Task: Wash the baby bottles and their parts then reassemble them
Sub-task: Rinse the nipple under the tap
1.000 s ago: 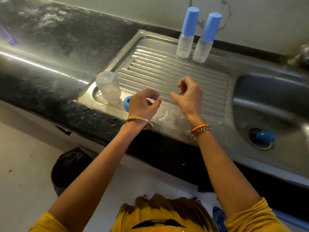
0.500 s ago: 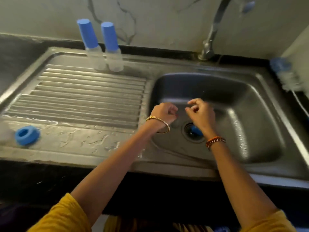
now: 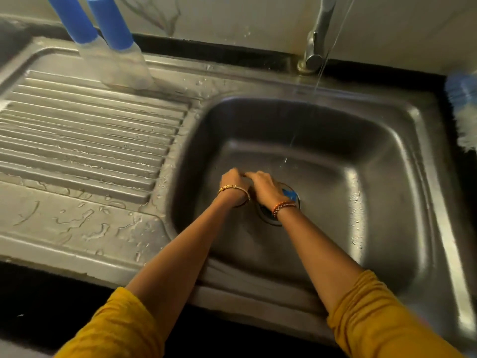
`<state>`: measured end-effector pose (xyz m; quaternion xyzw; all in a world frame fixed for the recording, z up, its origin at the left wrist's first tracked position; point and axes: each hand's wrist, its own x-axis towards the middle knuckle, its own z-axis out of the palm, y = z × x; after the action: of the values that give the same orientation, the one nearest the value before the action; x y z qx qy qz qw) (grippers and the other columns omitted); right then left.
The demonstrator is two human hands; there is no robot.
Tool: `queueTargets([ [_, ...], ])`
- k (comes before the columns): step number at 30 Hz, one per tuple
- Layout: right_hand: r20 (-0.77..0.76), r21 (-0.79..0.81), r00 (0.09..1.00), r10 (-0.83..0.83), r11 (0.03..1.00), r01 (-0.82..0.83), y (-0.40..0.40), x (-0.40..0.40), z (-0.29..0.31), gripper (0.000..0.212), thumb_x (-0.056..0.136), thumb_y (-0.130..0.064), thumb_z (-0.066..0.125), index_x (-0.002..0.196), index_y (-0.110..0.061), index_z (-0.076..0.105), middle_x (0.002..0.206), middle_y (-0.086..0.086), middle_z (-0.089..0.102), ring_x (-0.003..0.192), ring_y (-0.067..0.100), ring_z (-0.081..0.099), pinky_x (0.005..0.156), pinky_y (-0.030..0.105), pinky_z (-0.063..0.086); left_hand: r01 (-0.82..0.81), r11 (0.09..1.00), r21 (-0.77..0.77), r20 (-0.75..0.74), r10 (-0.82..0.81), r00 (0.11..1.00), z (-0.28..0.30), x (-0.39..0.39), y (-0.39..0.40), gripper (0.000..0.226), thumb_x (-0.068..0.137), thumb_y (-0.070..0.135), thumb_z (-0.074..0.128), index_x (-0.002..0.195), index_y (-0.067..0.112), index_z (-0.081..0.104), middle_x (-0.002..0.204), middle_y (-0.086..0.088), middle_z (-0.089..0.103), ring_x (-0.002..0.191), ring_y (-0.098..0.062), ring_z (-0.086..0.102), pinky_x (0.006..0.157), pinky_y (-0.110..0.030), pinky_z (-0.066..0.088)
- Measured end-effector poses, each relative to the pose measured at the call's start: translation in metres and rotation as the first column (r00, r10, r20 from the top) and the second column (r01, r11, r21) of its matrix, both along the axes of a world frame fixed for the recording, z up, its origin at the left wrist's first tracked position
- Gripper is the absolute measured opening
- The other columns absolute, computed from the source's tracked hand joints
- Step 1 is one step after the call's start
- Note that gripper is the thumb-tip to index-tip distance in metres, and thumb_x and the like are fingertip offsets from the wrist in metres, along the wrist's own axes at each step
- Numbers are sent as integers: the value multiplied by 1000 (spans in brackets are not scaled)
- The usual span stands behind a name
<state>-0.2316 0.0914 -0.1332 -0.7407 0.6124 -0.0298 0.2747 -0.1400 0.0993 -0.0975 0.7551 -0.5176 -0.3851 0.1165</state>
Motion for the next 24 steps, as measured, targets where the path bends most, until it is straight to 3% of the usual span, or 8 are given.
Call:
queueTargets([
  [4,74,40,995,-73,997,70,-6,8,-14,23,92,-13,45,94,-3,65,96,17,62,92,31,59,65,27,41,-127,992,0,-25,127,992,-6,2,-7,35,91,7,49,126,4,54,130,-15,54,120,-28,50,97,-29,39],
  [8,321,8,899,-298,950,312,-15,-6,-12,12,85,-6,59,93,-6,68,84,2,63,83,14,58,66,17,38,-238,970,-45,-105,233,967,-8,-1,-13,36,92,6,49,127,4,54,130,-12,55,122,-23,49,97,-23,35],
  [9,437,98,787,-436,893,440,-17,-13,-6,10,83,-5,62,91,-7,67,81,-1,62,80,12,58,69,18,42,-277,959,-57,-152,266,952,-7,-3,-16,36,91,8,51,127,5,54,130,-11,56,122,-23,49,97,-23,34],
  [11,618,434,341,-709,668,604,-22,-28,9,12,84,3,59,88,-8,63,77,0,60,73,13,58,78,27,52,-341,939,-52,-263,316,911,-4,-10,-24,36,90,12,56,125,6,54,127,-10,57,120,-24,52,101,-28,38],
  [13,588,775,-214,-780,466,427,-24,-43,26,18,89,10,45,83,-2,56,79,7,57,71,15,56,78,28,52,-357,933,-31,-377,320,869,1,-21,-31,36,88,13,61,123,7,56,123,-11,60,115,-27,56,100,-37,44],
  [15,429,899,-557,-711,397,186,-22,-56,37,22,92,10,36,81,1,53,84,14,54,75,20,54,76,29,51,-311,950,-22,-452,268,851,6,-31,-36,40,84,11,65,123,8,56,122,-9,60,112,-24,57,99,-39,46],
  [18,398,893,-615,-680,441,91,-19,-63,50,21,94,6,35,86,2,53,85,16,54,76,19,55,67,24,53,-172,984,-48,-522,122,844,14,-44,-41,50,79,8,70,126,9,52,122,-6,59,112,-21,57,98,-38,47],
  [24,512,826,-525,-680,557,83,-26,-62,80,30,94,3,29,95,-5,57,91,15,58,81,20,55,91,31,44,60,900,-431,-413,-256,874,33,-55,-55,40,81,10,68,120,11,59,110,-6,64,102,-18,61,93,-37,50],
])
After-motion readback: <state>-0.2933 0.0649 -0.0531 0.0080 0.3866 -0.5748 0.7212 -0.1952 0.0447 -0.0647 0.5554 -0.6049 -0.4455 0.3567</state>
